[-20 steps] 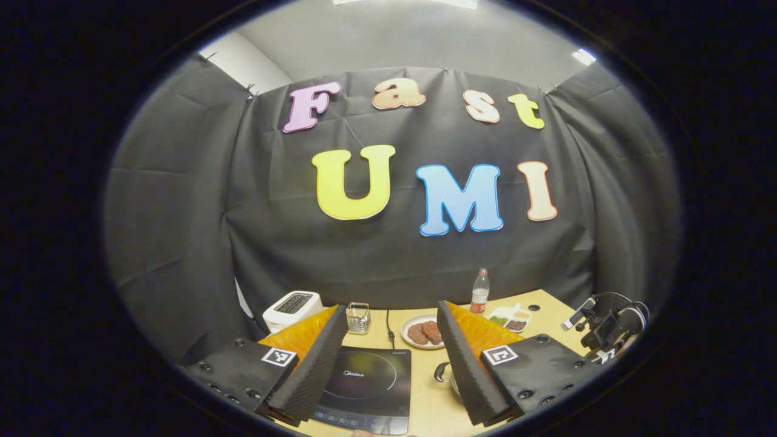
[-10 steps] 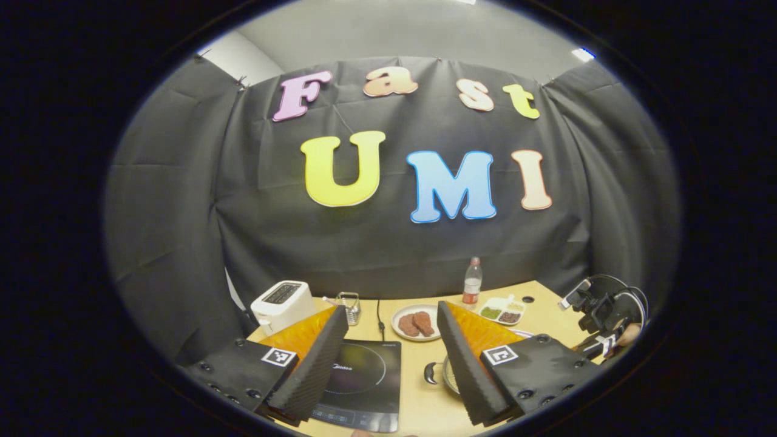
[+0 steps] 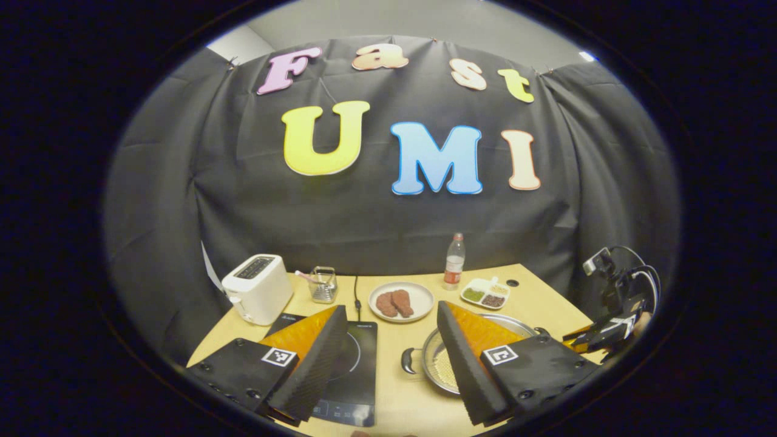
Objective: First push the handle of the pot to place it horizontally, then grasp the pot with both hands and set it on the induction cooktop.
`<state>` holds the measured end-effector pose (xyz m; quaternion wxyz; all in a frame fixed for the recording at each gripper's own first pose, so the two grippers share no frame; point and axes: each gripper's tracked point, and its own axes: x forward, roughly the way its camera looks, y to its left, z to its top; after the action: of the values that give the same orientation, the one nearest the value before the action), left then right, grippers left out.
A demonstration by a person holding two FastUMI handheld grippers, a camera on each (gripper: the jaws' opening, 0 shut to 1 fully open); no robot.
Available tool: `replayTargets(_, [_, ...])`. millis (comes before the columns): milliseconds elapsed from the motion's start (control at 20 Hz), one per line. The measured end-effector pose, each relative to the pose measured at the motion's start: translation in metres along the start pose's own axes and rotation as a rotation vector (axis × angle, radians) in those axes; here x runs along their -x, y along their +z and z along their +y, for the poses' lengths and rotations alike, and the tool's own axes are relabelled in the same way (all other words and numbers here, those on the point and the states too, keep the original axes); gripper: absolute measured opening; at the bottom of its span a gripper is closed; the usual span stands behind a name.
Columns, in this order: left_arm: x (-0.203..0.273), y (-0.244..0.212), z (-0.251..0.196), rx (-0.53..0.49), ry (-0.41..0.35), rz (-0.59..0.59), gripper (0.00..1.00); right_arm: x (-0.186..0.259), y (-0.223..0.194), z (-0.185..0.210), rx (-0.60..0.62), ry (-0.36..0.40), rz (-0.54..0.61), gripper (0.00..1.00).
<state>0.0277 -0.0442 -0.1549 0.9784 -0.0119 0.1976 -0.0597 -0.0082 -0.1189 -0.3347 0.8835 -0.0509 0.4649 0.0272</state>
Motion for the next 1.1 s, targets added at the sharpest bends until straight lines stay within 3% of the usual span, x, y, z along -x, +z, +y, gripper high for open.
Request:
replayTargets(50, [-0.006, -0.004, -0.004, 0.010, -0.009, 0.008, 0.96, 0.000, 0.005, -0.001, -0.027, 0.006, -0.025, 0.51])
replayTargets(100, [-0.014, -0.010, -0.008, 0.017, -0.017, 0.018, 0.98, 0.003, 0.010, -0.001, -0.050, 0.015, -0.048, 0.80])
replayTargets(150, [-0.022, -0.016, -0.011, 0.022, -0.023, 0.031, 1.00, 0.003, 0.014, -0.004, -0.071, 0.016, -0.066, 0.89])
replayTargets(450, [-0.088, -0.091, -0.031, 0.024, -0.066, 0.184, 0.95, -0.018, 0.025, -0.008, -0.142, 0.019, -0.106, 0.90])
replayTargets(600, [-0.116, -0.133, -0.044, -0.010, -0.093, 0.267, 0.99, -0.037, 0.023, -0.009, -0.136, 0.004, -0.082, 0.90])
replayTargets(1100, [-0.165, -0.217, -0.035, -0.050, -0.076, 0.440, 0.98, -0.089, 0.023, -0.008, -0.168, -0.023, -0.043, 0.90])
